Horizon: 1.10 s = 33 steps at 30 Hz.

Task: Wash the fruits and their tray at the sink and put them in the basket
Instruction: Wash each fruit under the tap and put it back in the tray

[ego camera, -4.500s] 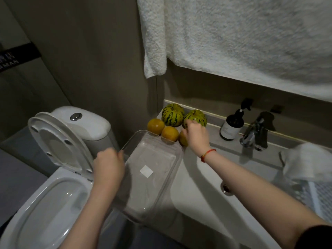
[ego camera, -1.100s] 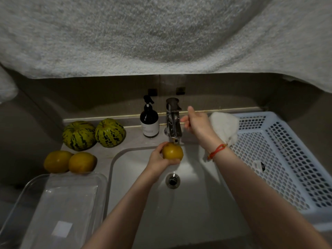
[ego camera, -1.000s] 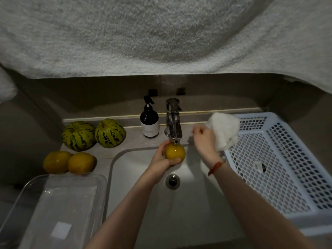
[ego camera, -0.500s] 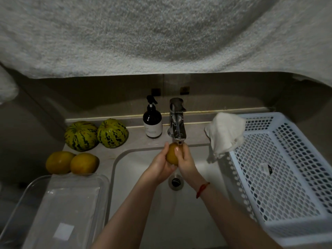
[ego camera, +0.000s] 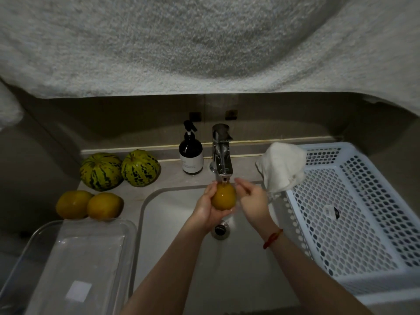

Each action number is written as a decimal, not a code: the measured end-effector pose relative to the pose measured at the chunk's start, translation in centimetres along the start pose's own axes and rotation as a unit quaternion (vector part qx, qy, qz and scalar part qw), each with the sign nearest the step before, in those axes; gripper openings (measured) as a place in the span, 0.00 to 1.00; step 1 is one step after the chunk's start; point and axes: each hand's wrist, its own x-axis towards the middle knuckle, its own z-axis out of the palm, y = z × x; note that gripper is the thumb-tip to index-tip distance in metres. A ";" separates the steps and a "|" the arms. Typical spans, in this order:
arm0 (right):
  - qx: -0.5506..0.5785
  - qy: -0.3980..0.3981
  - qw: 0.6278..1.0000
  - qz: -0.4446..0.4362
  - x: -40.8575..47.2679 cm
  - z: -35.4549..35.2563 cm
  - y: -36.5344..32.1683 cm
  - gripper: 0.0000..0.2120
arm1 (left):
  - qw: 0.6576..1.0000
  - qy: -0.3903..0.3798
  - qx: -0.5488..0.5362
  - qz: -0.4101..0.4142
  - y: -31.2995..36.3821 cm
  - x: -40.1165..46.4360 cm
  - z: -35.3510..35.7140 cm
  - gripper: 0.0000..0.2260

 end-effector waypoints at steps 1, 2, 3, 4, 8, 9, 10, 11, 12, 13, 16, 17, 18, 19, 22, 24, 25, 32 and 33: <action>-0.002 0.024 1.000 -0.009 0.3 -0.7 -1.1 0.13 | 1.000 0.005 -0.003 0.000 0.2 0.0 -0.1 0.09; 0.000 0.043 0.999 -0.022 0.6 -1.4 -2.3 0.11 | 1.000 0.009 -0.006 -0.003 0.4 0.1 -0.3 0.09; 0.000 0.059 0.997 -0.039 1.1 -2.1 -3.7 0.12 | 1.000 0.011 -0.009 -0.008 0.6 0.1 -0.4 0.09; -0.003 0.071 0.996 -0.056 1.6 -2.6 -5.1 0.15 | 1.000 0.011 -0.013 -0.013 0.7 0.0 -0.5 0.09; -0.053 0.027 0.996 -0.065 3.3 -3.1 -9.9 0.26 | 0.999 0.013 -0.029 -0.030 1.0 -0.6 -0.3 0.12; -0.070 0.011 0.996 -0.053 3.6 -2.9 -10.6 0.26 | 0.999 0.015 -0.032 -0.033 1.0 -0.7 -0.2 0.13; -0.088 0.000 0.995 -0.040 3.9 -2.6 -11.1 0.25 | 0.999 0.017 -0.035 -0.036 1.0 -0.8 -0.1 0.14; -0.101 -0.007 0.994 -0.030 4.1 -2.4 -11.3 0.24 | 0.998 0.020 -0.036 -0.039 1.0 -0.9 0.0 0.15; -0.098 -0.013 0.995 -0.017 4.2 -2.2 -11.4 0.22 | 0.998 0.022 -0.033 -0.042 1.1 -1.0 0.0 0.16; -0.077 -0.018 0.997 0.001 4.3 -2.1 -11.4 0.21 | 0.998 0.026 -0.028 -0.043 1.1 -1.1 0.0 0.17; 0.016 -0.049 0.996 0.075 4.1 -2.0 -11.0 0.17 | 0.998 0.042 0.003 -0.037 1.2 -1.5 0.0 0.16; 0.015 -0.057 0.994 0.087 3.9 -2.0 -10.8 0.16 | 0.998 0.049 0.026 -0.027 1.3 -1.6 -0.2 0.15; 0.008 -0.063 0.994 0.094 3.8 -2.0 -10.5 0.16 | 0.997 0.056 0.059 -0.014 1.4 -1.7 -0.3 0.14; 0.004 -0.065 0.993 0.097 3.7 -2.0 -10.4 0.16 | 0.993 0.065 0.099 0.000 1.6 -1.8 -0.5 0.13; 0.009 -0.066 0.992 0.103 3.6 -1.8 -10.1 0.17 | 0.979 0.083 0.185 0.023 2.0 -2.0 -1.1 0.16; -0.008 -0.064 0.993 0.096 3.7 -1.8 -10.1 0.17 | 0.975 0.086 0.205 0.026 2.2 -2.3 -1.2 0.18; -0.024 -0.060 0.994 0.085 3.7 -1.8 -10.1 0.17 | 0.973 0.088 0.210 0.025 2.3 -2.4 -1.3 0.19; -0.171 0.102 0.969 -0.148 3.2 -2.1 -10.5 0.16 | 0.987 0.114 0.110 0.009 3.5 -3.4 -1.8 0.25; -0.170 0.101 0.964 -0.176 3.1 -1.9 -11.0 0.12 | 0.989 0.118 0.084 0.007 3.9 -3.6 -1.8 0.25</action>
